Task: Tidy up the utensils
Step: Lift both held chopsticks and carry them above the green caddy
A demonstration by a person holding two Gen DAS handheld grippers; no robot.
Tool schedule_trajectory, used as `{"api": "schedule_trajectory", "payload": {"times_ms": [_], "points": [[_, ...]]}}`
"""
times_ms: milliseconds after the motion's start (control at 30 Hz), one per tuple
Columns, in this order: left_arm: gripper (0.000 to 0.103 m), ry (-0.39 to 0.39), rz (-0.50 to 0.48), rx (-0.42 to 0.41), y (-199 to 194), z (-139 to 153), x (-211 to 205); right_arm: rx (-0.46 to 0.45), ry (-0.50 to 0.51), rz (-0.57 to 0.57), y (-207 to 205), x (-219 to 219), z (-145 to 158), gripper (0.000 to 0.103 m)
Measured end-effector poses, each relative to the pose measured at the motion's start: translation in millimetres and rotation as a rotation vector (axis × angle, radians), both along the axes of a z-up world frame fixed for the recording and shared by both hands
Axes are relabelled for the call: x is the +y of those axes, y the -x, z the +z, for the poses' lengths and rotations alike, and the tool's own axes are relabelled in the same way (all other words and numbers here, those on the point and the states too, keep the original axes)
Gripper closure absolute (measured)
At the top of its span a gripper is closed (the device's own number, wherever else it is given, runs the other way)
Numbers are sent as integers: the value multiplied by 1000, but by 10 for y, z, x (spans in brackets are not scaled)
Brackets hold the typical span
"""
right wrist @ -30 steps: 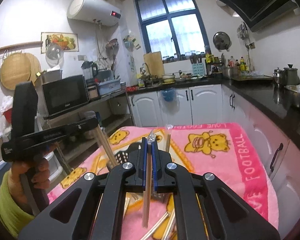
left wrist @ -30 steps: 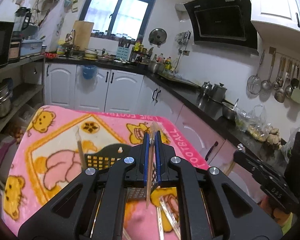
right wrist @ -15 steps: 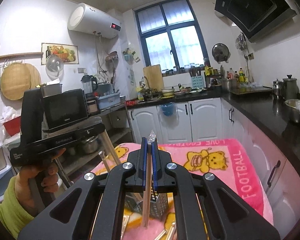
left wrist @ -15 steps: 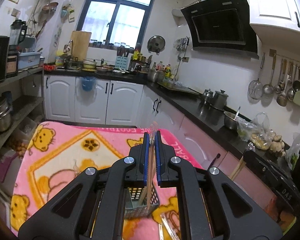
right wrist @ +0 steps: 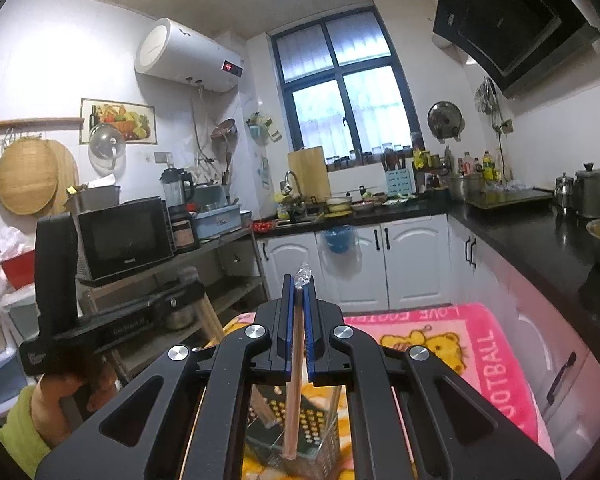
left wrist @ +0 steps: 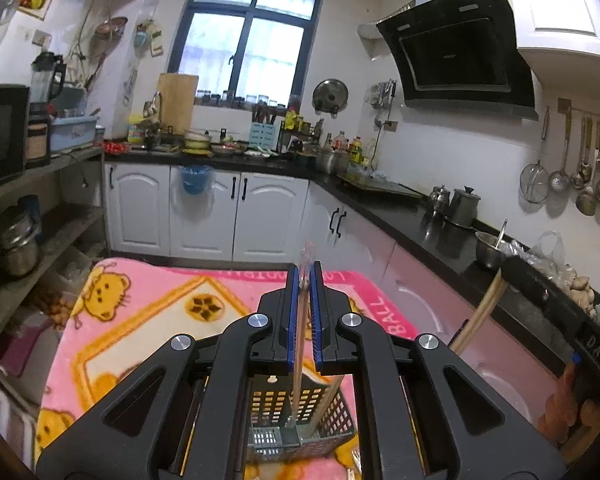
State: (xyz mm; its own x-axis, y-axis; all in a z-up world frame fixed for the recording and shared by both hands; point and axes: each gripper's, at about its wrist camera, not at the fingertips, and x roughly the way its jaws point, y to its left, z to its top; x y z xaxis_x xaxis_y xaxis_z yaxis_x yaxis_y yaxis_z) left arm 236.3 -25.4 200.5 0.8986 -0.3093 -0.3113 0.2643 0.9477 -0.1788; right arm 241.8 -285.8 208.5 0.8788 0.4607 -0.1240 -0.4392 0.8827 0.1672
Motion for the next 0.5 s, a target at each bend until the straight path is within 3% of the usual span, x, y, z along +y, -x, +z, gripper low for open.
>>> {"api": "schedule_trajectory", "payload": {"times_ms": [500], "points": [[100,-21,16,28,-131,-467,59,57,-9,-29,-421,167,-420,98]]}}
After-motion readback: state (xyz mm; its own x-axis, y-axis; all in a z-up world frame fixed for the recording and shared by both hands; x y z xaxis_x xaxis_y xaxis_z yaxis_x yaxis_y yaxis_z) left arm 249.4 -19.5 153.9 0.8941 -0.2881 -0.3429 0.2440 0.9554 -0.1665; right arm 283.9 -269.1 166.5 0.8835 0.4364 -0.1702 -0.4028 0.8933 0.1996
